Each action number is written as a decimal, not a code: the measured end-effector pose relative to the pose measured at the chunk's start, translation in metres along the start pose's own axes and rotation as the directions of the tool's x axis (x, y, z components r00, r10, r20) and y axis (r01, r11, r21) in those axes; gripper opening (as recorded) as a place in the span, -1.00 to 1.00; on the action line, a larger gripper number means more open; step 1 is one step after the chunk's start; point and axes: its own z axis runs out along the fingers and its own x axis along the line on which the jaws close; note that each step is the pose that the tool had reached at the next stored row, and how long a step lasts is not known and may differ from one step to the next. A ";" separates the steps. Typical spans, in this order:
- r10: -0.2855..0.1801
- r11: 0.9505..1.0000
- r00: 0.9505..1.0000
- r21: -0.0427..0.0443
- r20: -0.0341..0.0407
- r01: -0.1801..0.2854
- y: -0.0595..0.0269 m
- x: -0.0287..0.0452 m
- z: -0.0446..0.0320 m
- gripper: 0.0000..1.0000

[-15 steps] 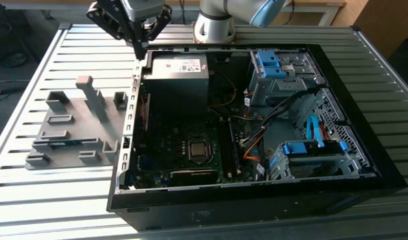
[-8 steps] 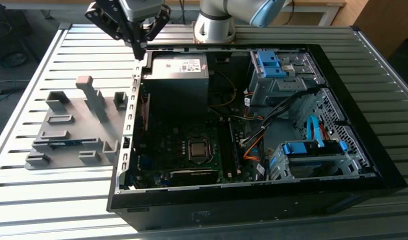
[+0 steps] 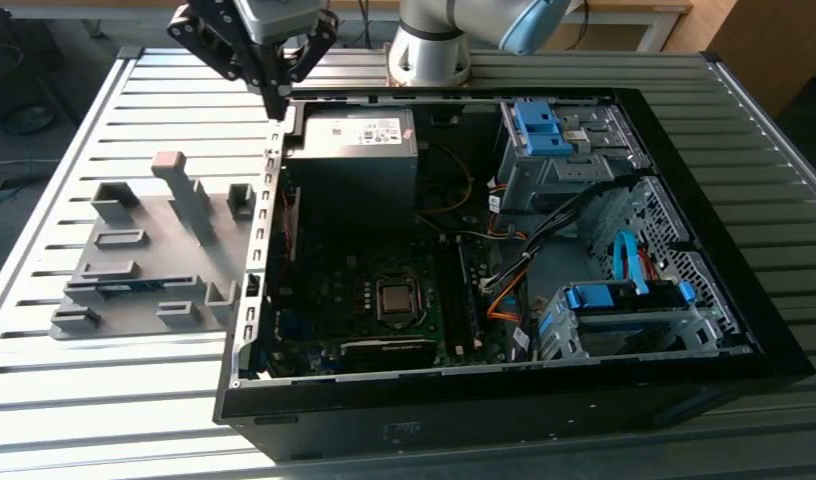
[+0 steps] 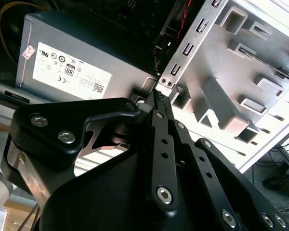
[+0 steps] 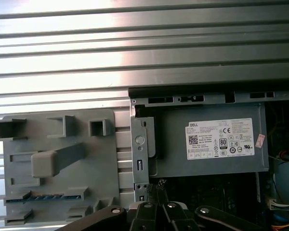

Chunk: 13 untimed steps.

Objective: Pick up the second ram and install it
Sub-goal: 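Reach for the second ram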

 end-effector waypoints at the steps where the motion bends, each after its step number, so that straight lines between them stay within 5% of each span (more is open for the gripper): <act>1: 0.000 1.000 1.000 0.000 0.000 0.000 0.0000 0.0003 0.0001 -0.79; 13: 0.000 1.000 1.000 0.000 -0.001 0.000 -0.0003 0.0036 0.0005 -0.79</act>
